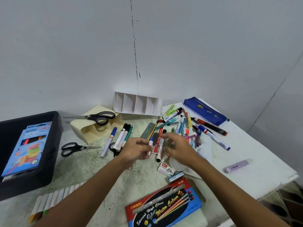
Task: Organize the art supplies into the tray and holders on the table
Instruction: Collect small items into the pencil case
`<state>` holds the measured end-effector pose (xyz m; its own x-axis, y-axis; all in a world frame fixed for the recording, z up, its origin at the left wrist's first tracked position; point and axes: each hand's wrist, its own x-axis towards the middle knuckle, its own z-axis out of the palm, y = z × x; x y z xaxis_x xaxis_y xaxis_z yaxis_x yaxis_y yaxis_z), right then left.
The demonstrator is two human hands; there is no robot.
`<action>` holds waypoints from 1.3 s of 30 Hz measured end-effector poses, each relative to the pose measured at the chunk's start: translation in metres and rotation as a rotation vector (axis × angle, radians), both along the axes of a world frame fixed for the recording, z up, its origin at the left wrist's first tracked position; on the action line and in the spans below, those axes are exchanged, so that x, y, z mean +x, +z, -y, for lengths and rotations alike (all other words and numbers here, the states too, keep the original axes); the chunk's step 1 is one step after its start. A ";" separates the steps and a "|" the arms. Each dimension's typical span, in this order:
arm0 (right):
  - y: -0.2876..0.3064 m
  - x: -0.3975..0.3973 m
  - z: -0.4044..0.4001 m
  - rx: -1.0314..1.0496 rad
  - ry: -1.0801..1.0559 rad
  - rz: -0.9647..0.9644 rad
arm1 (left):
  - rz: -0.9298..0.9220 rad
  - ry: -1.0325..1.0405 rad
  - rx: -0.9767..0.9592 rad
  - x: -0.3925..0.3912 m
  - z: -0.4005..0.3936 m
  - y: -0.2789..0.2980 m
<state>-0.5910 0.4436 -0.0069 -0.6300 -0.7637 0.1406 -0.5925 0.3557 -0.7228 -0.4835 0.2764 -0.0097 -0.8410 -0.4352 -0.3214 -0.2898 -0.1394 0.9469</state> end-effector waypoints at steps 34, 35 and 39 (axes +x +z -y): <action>0.016 -0.080 -0.011 0.272 0.237 -0.274 | -0.118 -0.066 -0.337 -0.031 -0.004 -0.009; 0.018 -0.078 -0.006 0.325 0.286 -0.274 | -0.124 -0.069 -0.319 -0.030 -0.003 -0.009; 0.026 -0.074 0.013 0.533 0.434 -0.280 | -0.154 -0.127 -0.231 -0.026 0.001 -0.011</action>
<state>-0.6645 0.4311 0.0191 -0.2512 -0.9454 -0.2077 -0.8965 0.3081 -0.3183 -0.5093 0.2756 -0.0203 -0.9247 -0.3697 -0.0905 -0.1412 0.1125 0.9836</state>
